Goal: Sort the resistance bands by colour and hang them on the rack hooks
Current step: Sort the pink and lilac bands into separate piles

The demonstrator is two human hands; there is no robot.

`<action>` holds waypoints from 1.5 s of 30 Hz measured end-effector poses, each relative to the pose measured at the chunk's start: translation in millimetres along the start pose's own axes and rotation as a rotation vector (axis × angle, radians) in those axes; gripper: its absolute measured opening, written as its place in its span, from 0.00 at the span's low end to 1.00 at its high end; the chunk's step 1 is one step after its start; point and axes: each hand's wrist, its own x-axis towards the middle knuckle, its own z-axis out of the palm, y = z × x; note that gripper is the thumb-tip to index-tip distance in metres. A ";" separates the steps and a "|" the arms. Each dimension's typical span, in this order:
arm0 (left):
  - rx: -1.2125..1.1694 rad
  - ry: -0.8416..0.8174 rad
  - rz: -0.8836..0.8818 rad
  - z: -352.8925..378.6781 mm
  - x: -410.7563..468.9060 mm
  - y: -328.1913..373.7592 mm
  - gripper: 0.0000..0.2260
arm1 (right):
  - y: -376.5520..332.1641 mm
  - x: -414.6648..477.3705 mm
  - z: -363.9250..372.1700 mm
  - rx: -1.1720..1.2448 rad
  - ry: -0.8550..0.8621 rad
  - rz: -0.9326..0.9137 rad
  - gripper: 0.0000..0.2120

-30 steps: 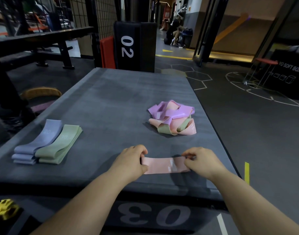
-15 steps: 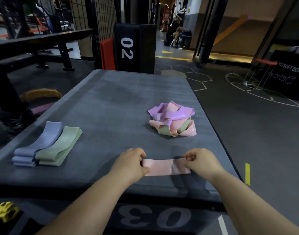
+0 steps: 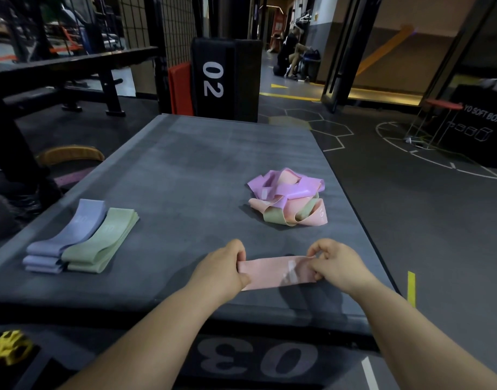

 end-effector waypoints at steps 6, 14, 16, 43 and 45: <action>-0.200 -0.002 0.025 -3.1 1.0 1.7 0.13 | 3.9 3.6 -3.5 0.161 0.052 0.010 0.05; -0.207 0.117 0.254 -3.0 -0.9 6.0 0.14 | 7.0 7.2 -6.3 0.479 0.071 0.082 0.07; -0.130 0.116 0.314 -3.5 -2.2 7.0 0.13 | 8.2 7.5 -6.2 0.510 0.079 0.066 0.05; 0.218 0.035 0.337 22.1 -6.1 10.0 0.12 | 16.0 7.8 23.2 -0.315 0.209 -0.201 0.20; 0.218 0.014 0.332 24.2 -6.6 8.3 0.18 | 16.6 8.0 24.8 -0.384 0.168 -0.251 0.23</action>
